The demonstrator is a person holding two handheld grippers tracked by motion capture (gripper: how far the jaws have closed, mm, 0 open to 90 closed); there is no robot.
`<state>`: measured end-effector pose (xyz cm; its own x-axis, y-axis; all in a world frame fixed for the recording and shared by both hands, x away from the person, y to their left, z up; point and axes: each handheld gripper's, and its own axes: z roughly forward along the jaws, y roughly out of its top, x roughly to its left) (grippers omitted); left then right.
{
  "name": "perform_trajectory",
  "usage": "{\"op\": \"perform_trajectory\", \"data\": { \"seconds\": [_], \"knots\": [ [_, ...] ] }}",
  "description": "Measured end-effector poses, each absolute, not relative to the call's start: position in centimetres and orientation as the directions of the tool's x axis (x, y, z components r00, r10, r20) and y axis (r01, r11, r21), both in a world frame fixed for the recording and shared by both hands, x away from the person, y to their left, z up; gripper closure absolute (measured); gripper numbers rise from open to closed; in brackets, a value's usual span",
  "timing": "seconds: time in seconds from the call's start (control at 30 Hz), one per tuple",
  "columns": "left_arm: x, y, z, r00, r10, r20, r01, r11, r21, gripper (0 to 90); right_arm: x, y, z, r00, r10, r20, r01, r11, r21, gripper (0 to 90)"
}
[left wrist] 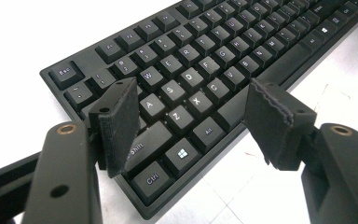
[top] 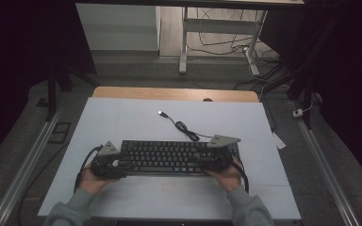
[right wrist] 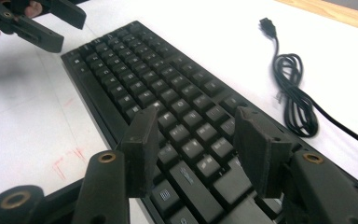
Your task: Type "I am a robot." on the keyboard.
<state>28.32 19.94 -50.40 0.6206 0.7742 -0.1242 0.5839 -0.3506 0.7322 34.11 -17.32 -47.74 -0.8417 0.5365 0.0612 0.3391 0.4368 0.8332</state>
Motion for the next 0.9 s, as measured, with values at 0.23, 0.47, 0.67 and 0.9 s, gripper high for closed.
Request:
{"op": "perform_trajectory", "data": {
  "seconds": [0.23,0.47,0.67,0.9],
  "knots": [
    [28.3,19.9,-50.4,0.621,0.774,-0.122,0.583,-0.352,0.732,35.2,34.6,-15.8,-47.6,-0.847,0.528,0.065,0.347,0.457,0.819,52.3],
    [28.4,19.8,-50.4,0.625,0.772,-0.116,0.580,-0.360,0.730,35.2,35.2,-14.7,-47.8,-0.846,0.527,0.077,0.362,0.463,0.809,63.1],
    [28.4,19.8,-50.5,0.624,0.773,-0.118,0.586,-0.362,0.726,35.2,36.1,-14.0,-48.4,-0.844,0.527,0.099,0.390,0.476,0.788,79.1],
    [28.4,19.8,-50.5,0.623,0.773,-0.118,0.586,-0.361,0.726,35.2,36.8,-12.9,-49.2,-0.852,0.514,0.103,0.399,0.509,0.763,89.7]
  ]
}}
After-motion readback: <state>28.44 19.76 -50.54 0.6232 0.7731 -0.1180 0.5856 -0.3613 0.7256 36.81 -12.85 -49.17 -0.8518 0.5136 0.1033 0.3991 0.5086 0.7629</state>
